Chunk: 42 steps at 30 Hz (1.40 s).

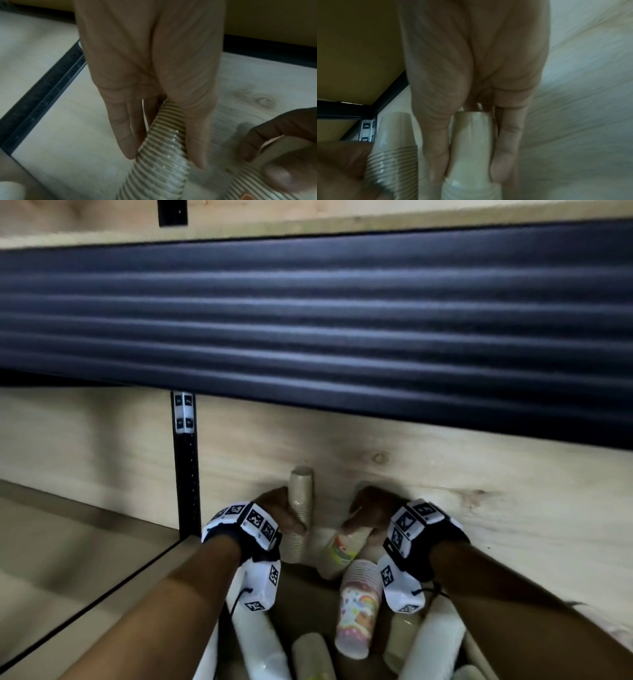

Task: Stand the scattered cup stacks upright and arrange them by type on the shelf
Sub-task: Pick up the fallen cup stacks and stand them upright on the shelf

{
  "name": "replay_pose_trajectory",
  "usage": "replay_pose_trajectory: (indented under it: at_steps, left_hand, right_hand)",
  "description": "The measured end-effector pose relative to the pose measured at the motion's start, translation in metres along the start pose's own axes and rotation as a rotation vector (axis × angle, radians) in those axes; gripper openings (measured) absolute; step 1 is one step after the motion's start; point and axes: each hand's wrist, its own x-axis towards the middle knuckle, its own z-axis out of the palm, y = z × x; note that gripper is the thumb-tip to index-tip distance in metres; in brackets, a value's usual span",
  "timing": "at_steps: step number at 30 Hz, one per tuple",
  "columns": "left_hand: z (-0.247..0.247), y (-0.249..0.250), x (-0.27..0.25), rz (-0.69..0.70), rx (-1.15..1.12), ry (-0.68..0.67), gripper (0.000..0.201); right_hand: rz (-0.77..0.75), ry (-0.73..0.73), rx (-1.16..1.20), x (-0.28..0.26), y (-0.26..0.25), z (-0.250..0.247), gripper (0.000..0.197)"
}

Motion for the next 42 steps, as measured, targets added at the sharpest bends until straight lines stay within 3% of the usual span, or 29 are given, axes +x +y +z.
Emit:
replay_pose_trajectory:
  at_steps: [3, 5, 10, 19, 24, 28, 32, 34, 36, 39, 42]
  left_hand:
    - [0.002, 0.008, -0.001, 0.011, 0.043, 0.022, 0.086]
    - [0.003, 0.010, -0.002, -0.024, 0.020, 0.054, 0.091]
    - [0.004, 0.000, -0.009, -0.026, -0.065, 0.040, 0.074]
    - [0.006, 0.006, -0.008, -0.078, -0.036, 0.052, 0.056]
    - [0.011, 0.012, -0.008, -0.072, 0.028, 0.174, 0.042]
    - [0.002, 0.013, -0.013, -0.061, 0.152, 0.169, 0.044]
    - [-0.010, 0.016, -0.015, -0.024, 0.184, 0.113, 0.055]
    - [-0.012, 0.018, -0.017, -0.017, 0.170, 0.074, 0.058]
    - [-0.010, 0.017, -0.019, -0.023, 0.164, 0.079, 0.053]
    - [-0.010, 0.014, -0.019, -0.047, 0.183, 0.142, 0.039]
    - [-0.010, 0.008, -0.013, -0.027, 0.095, 0.122, 0.031]
  right_hand:
    - [-0.011, 0.095, 0.120, 0.003, 0.003, 0.005, 0.055]
    - [-0.030, 0.162, 0.070, 0.006, 0.003, 0.013, 0.062]
    - [-0.095, 0.254, -0.040, 0.011, -0.002, 0.025, 0.060]
    - [-0.159, 0.181, -0.056, 0.017, -0.005, 0.038, 0.053]
    - [-0.192, 0.192, -0.041, 0.018, -0.009, 0.039, 0.047]
    - [-0.176, 0.138, 0.073, 0.012, -0.011, 0.037, 0.042]
    - [-0.168, 0.151, -0.062, 0.009, -0.016, 0.034, 0.047]
    - [-0.188, 0.137, 0.017, 0.012, -0.014, 0.037, 0.050]
    - [-0.192, 0.124, 0.041, 0.012, -0.016, 0.038, 0.045]
    - [-0.226, 0.154, -0.129, 0.018, -0.020, 0.039, 0.047]
    - [-0.165, 0.175, -0.079, 0.021, -0.022, 0.043, 0.047]
